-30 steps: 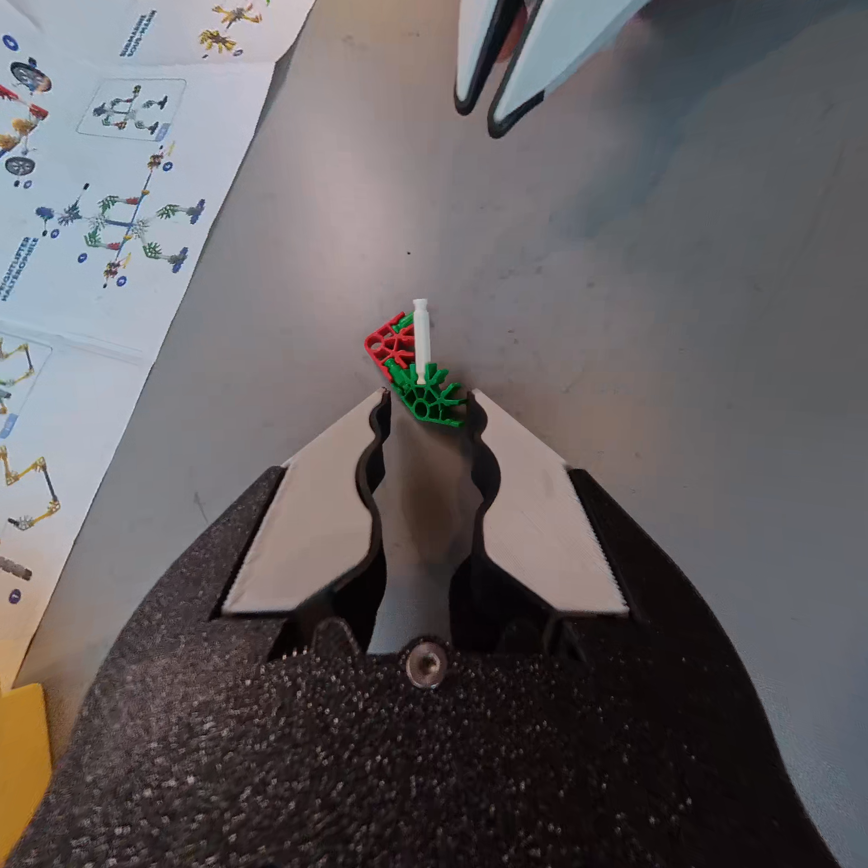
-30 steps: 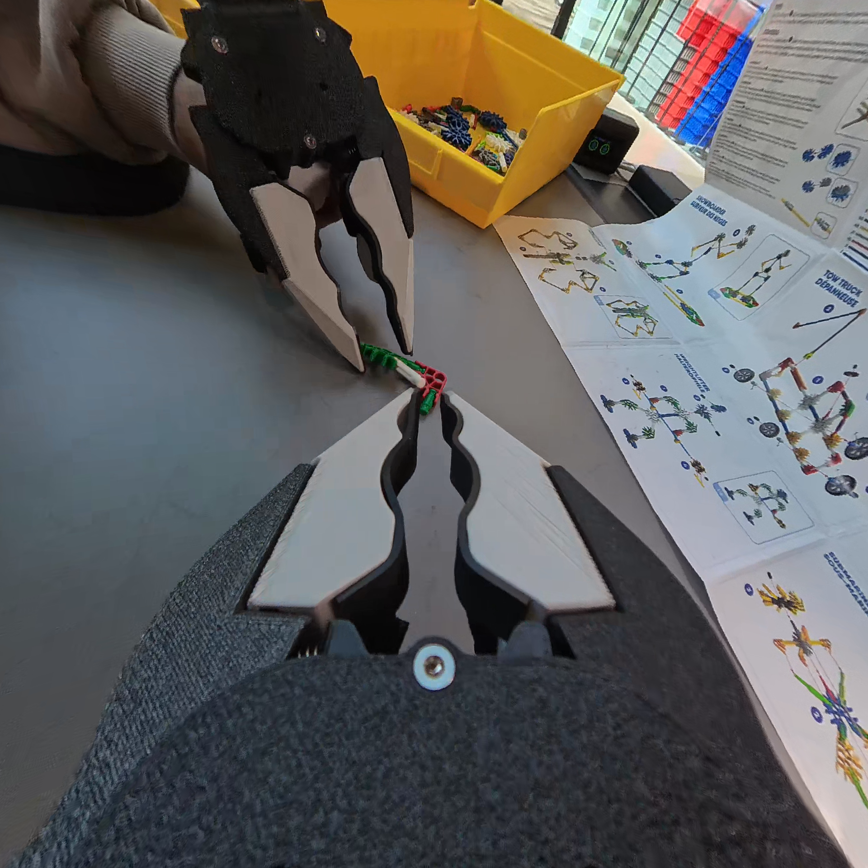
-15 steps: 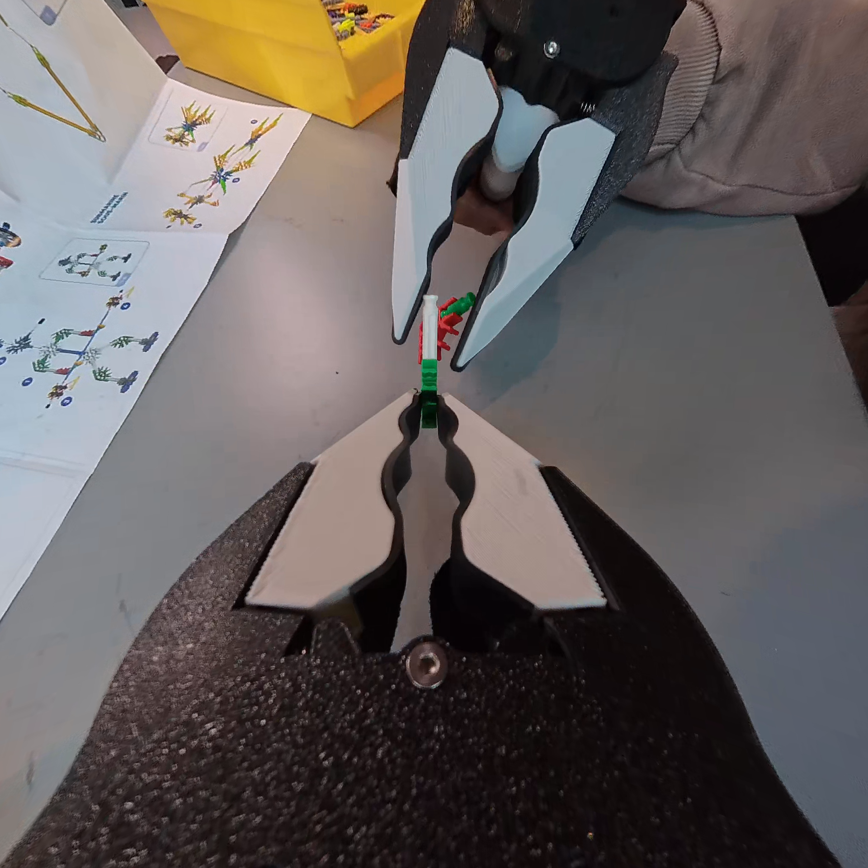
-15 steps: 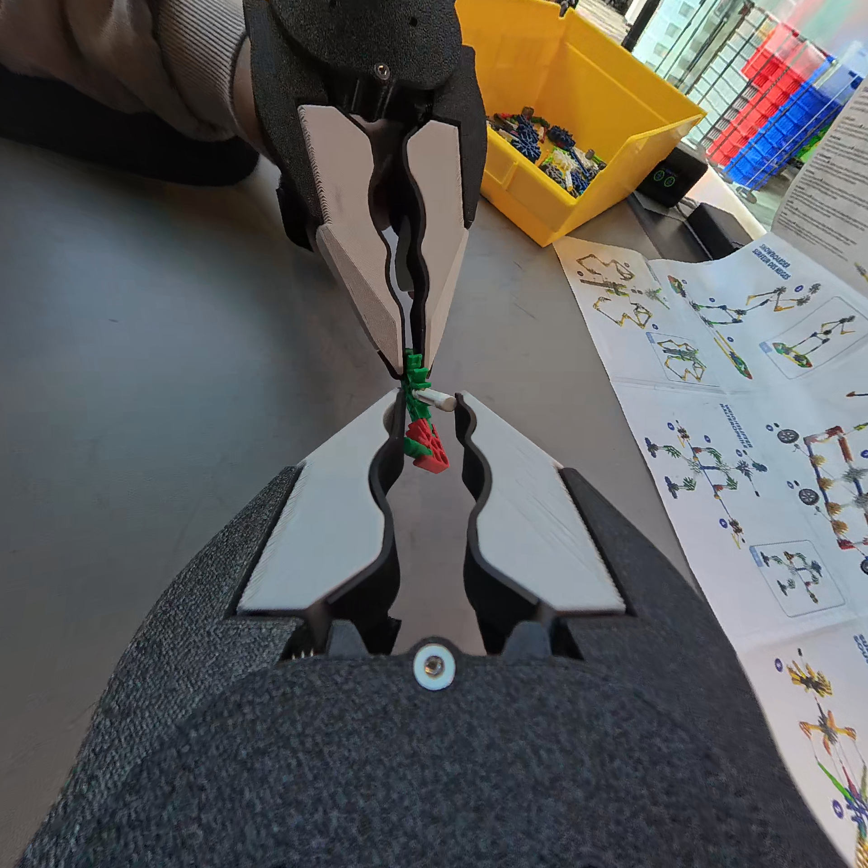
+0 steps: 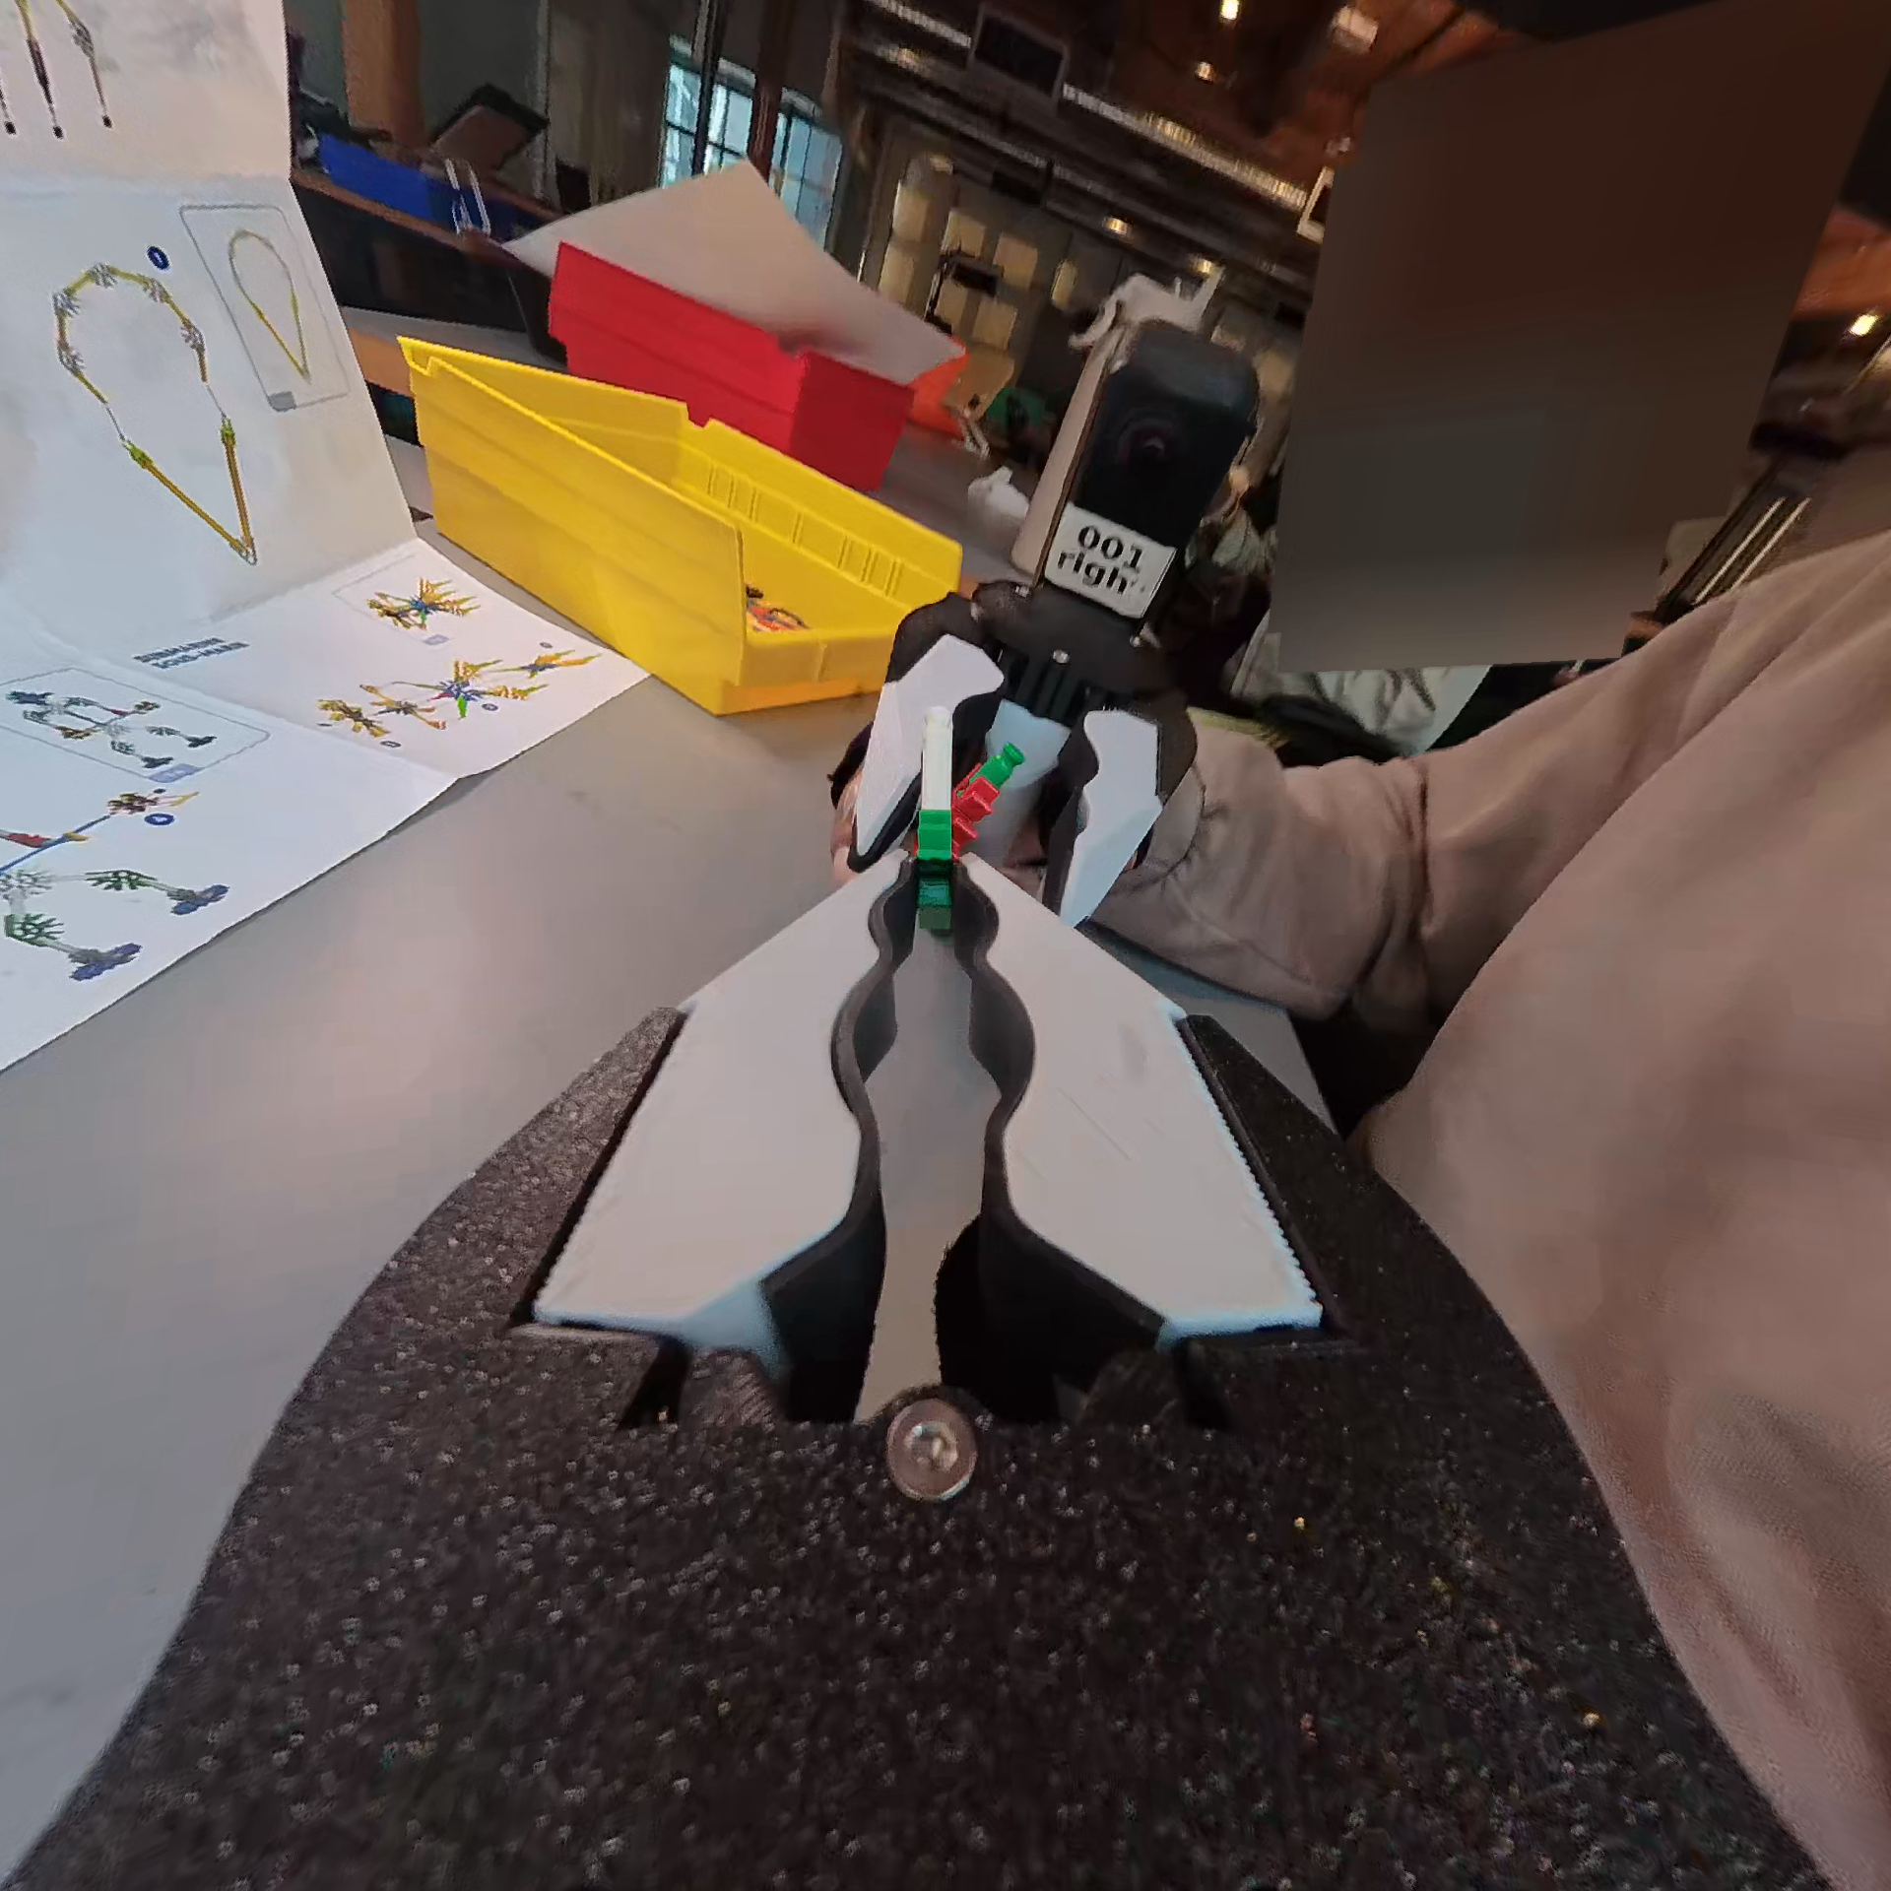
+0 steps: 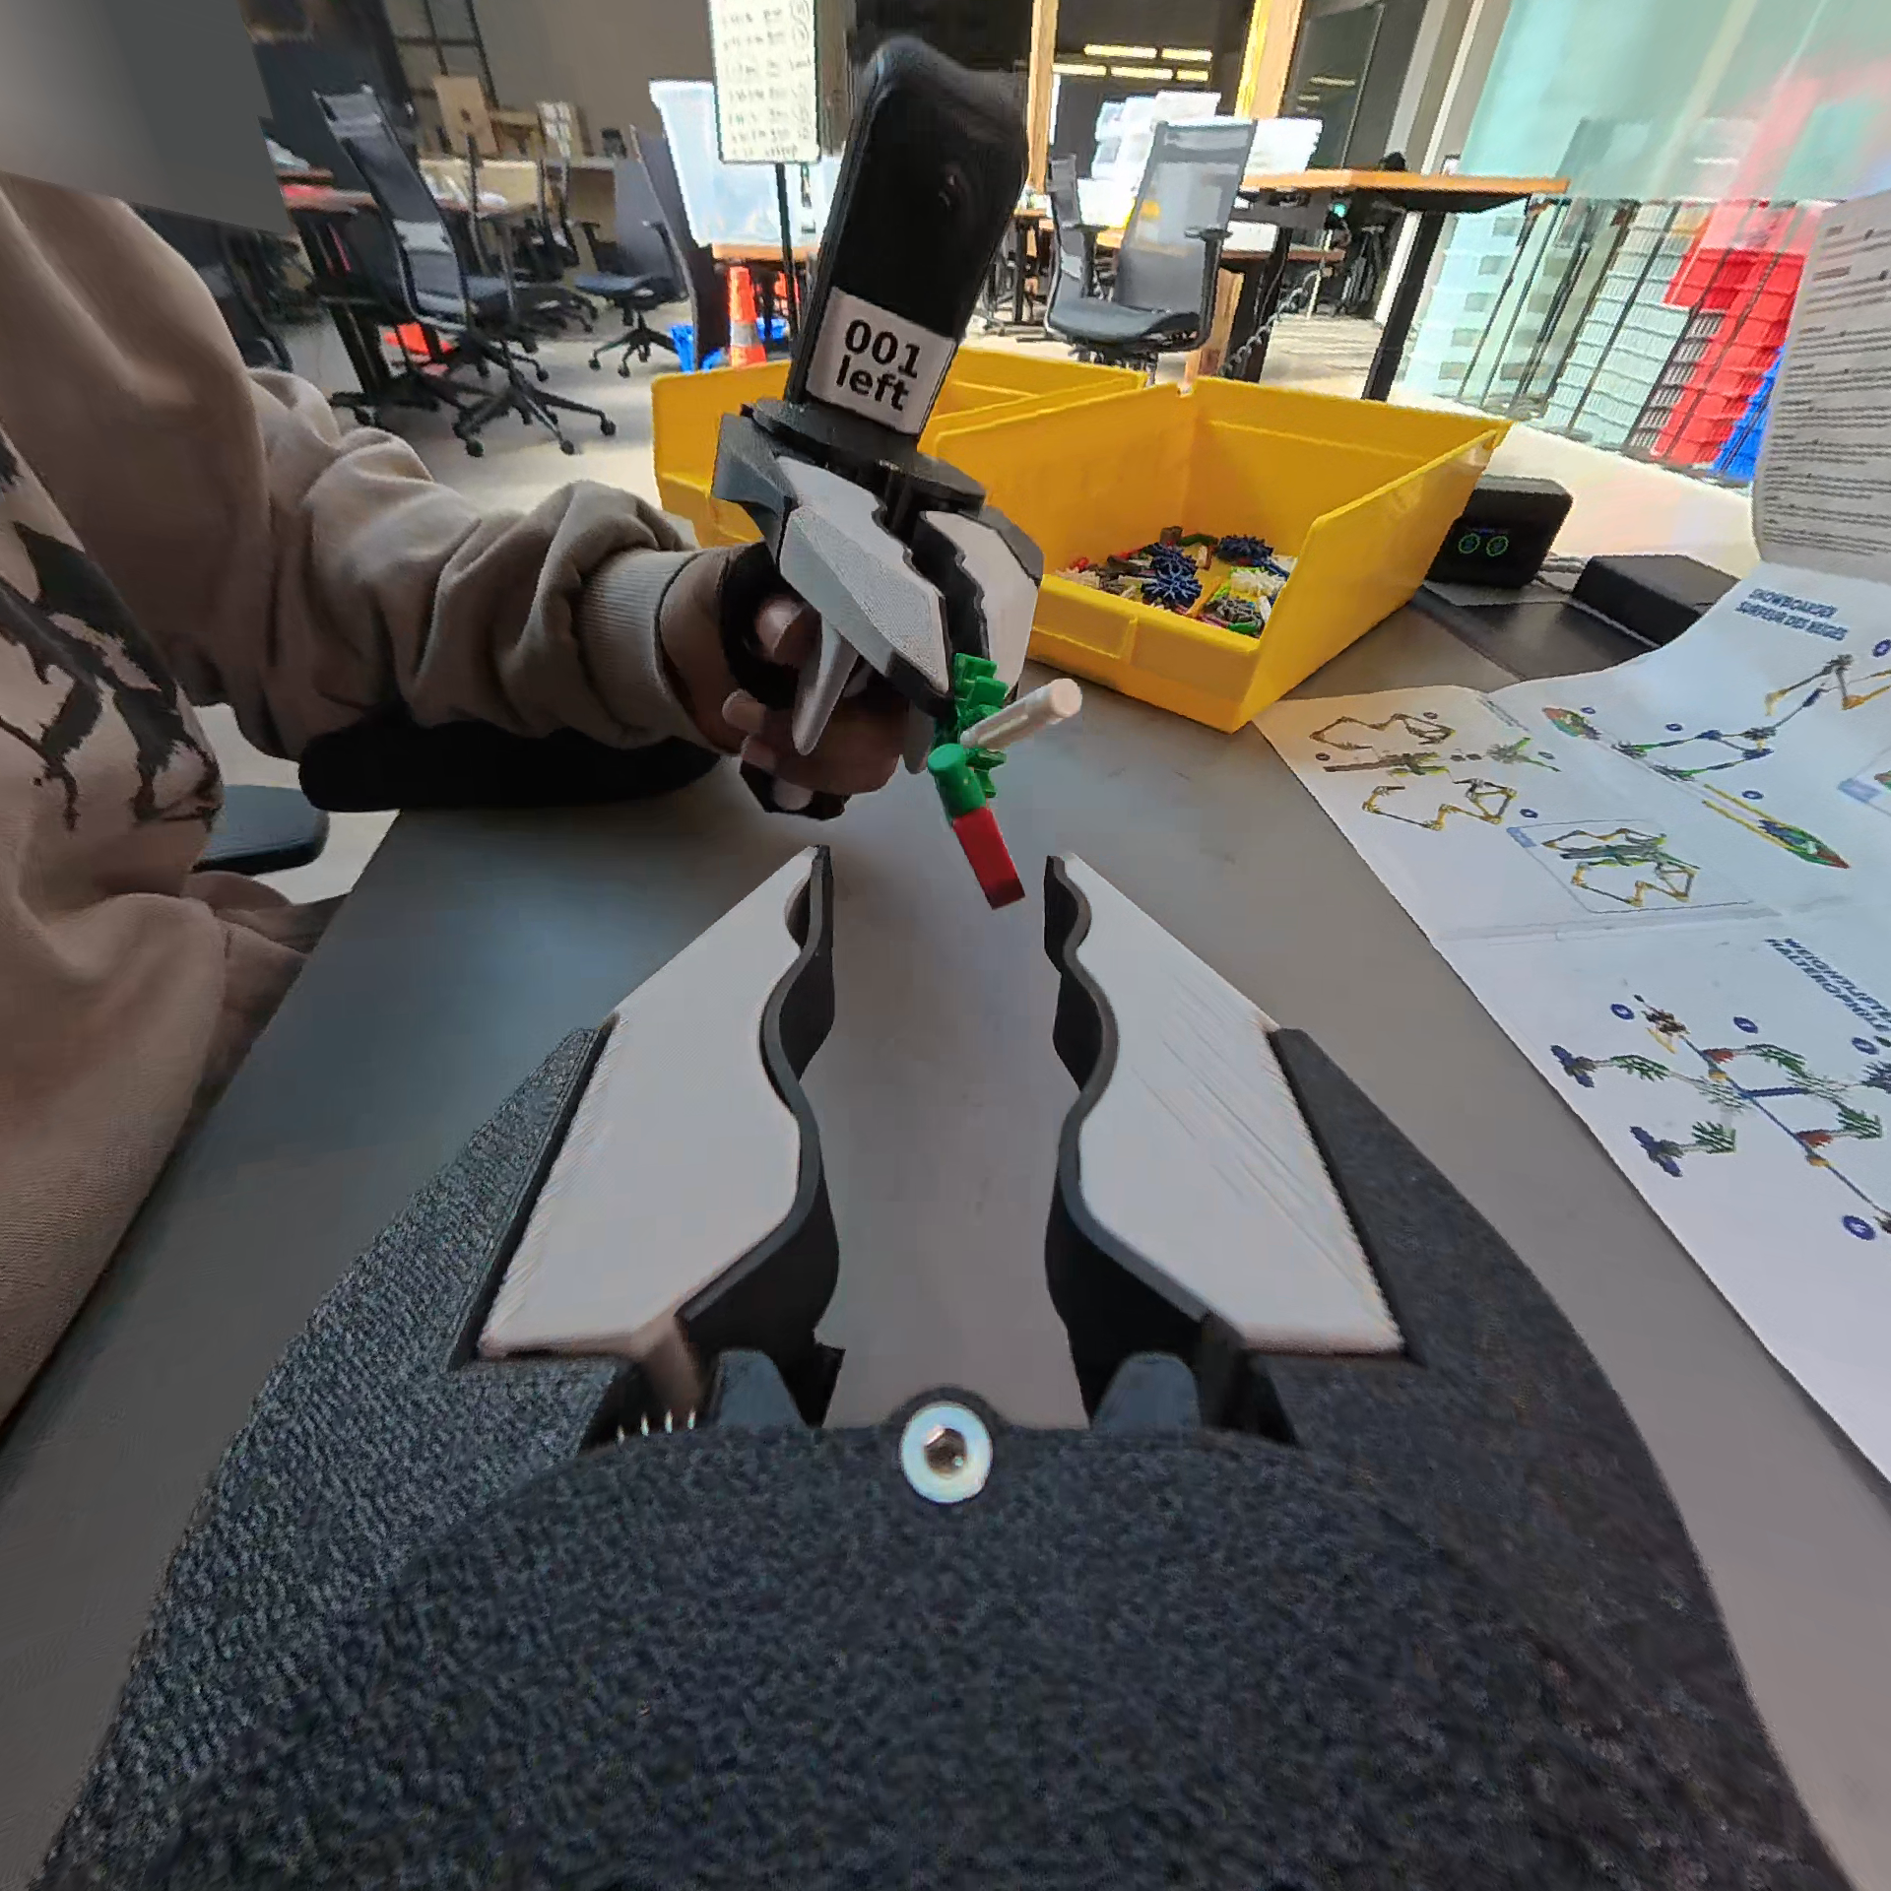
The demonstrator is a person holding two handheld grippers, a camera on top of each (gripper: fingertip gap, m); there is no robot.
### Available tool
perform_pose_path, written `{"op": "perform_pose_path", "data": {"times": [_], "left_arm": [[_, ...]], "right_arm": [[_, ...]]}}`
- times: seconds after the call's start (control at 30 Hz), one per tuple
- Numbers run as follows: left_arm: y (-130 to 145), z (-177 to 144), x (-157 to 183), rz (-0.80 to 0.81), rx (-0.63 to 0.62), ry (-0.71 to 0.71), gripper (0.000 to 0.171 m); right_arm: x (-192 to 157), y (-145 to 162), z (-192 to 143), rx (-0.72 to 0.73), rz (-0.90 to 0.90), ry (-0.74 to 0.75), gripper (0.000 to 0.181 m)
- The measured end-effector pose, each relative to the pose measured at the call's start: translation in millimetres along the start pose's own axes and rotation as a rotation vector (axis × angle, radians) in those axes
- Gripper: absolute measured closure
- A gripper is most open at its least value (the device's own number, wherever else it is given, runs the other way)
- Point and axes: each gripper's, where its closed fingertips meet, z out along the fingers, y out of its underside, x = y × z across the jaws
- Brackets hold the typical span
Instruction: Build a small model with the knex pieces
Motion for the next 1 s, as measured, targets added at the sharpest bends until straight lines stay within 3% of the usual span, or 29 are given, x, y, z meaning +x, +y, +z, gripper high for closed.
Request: {"op": "perform_pose_path", "data": {"times": [0.13, 0.23, 0.67, 0.8, 1.0], "left_arm": [[-7, 3, 1, -0.052, 0.077, 0.002, 0.167], [-8, 4, 2, -0.09, 0.096, 0.023, 0.166], [-5, 12, 33, -0.07, 0.06, 0.152, 0.167], [-7, 5, 25, -0.067, 0.062, 0.132, 0.164], [-18, -8, 17, -0.136, 0.114, 0.141, 0.151]], "right_arm": [[10, -10, 11, 0.062, 0.079, 0.025, 0.165], [1, -17, 9, 0.117, 0.135, -0.05, 0.174], [-9, -53, -12, 0.387, 0.482, -0.313, 0.178], [-5, -50, -17, 0.363, 0.475, -0.277, 0.177], [-1, -25, -7, 0.152, 0.452, -0.178, 0.177]]}}
